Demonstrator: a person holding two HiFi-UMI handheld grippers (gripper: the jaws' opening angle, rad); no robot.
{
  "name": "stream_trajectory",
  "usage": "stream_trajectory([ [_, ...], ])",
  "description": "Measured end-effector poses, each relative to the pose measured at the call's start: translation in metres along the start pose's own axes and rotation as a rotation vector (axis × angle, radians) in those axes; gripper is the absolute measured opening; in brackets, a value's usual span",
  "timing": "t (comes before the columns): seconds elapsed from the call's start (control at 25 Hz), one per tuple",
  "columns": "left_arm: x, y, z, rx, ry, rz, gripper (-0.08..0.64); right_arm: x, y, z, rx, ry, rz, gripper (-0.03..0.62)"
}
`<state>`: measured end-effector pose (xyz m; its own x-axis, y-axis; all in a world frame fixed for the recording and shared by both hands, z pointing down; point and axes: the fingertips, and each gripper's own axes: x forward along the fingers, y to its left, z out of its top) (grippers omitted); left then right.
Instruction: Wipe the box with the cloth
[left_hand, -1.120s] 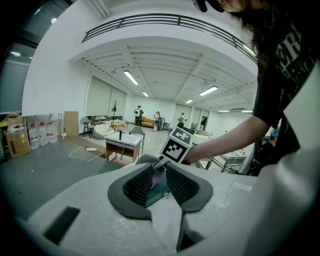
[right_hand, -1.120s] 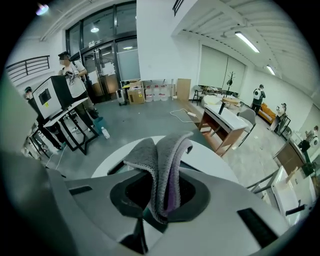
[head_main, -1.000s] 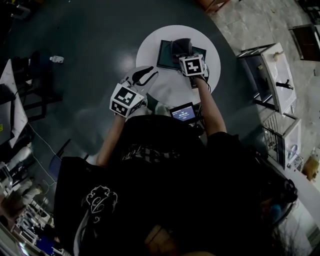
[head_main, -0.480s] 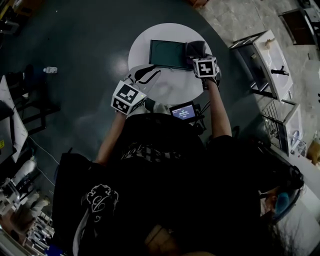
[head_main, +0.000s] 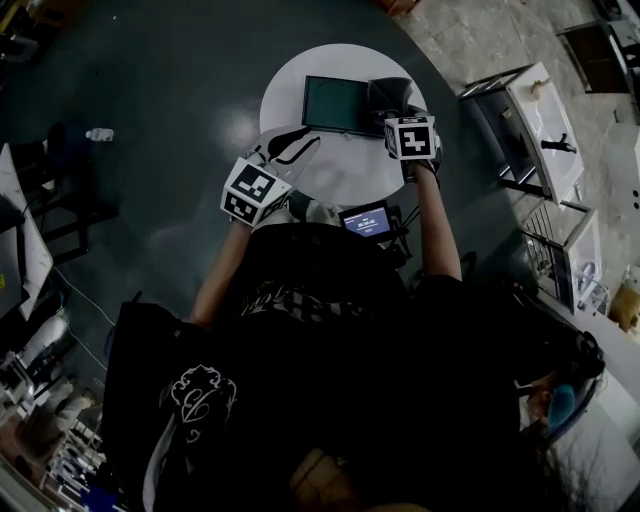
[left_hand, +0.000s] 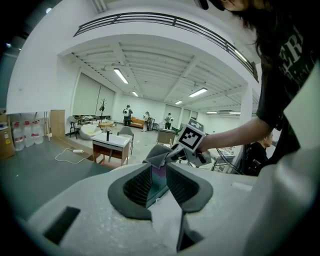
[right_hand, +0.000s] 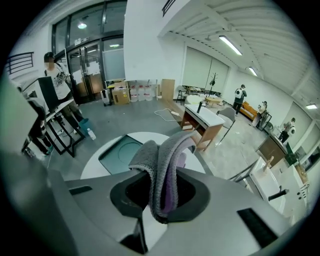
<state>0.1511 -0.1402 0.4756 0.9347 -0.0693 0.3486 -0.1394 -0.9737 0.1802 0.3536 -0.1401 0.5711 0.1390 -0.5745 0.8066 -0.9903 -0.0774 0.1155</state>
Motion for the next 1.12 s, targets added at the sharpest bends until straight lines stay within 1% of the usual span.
stream_trajectory([
  [0.12,-0.010,0.002,-0.004,-0.005,-0.001,0.014,0.083,-0.005,0.040,0.016,-0.025,-0.043,0.071,0.055],
  [0.24,-0.018,0.003,-0.006,-0.009,-0.003,0.028,0.083,-0.003,0.078,0.024,-0.048,-0.061,0.143,0.055],
  [0.44,-0.029,0.002,-0.011,-0.016,-0.008,0.046,0.083,0.005,0.136,0.024,-0.084,-0.057,0.241,0.055],
  [0.6,-0.041,0.000,-0.016,-0.014,-0.004,0.052,0.083,0.012,0.171,0.021,-0.155,-0.041,0.292,0.055],
  [0.68,-0.048,0.001,-0.019,-0.017,-0.001,0.058,0.083,0.019,0.177,0.015,-0.190,-0.017,0.286,0.055],
  [0.76,-0.053,0.002,-0.023,-0.020,0.001,0.064,0.083,0.025,0.177,0.008,-0.205,0.006,0.267,0.055],
  [1.0,-0.061,-0.004,-0.028,-0.013,0.002,0.060,0.083,0.027,0.159,-0.021,-0.163,0.057,0.224,0.055],
  [1.12,-0.061,-0.005,-0.027,-0.012,0.001,0.048,0.083,0.023,0.142,-0.020,-0.184,0.039,0.182,0.055],
])
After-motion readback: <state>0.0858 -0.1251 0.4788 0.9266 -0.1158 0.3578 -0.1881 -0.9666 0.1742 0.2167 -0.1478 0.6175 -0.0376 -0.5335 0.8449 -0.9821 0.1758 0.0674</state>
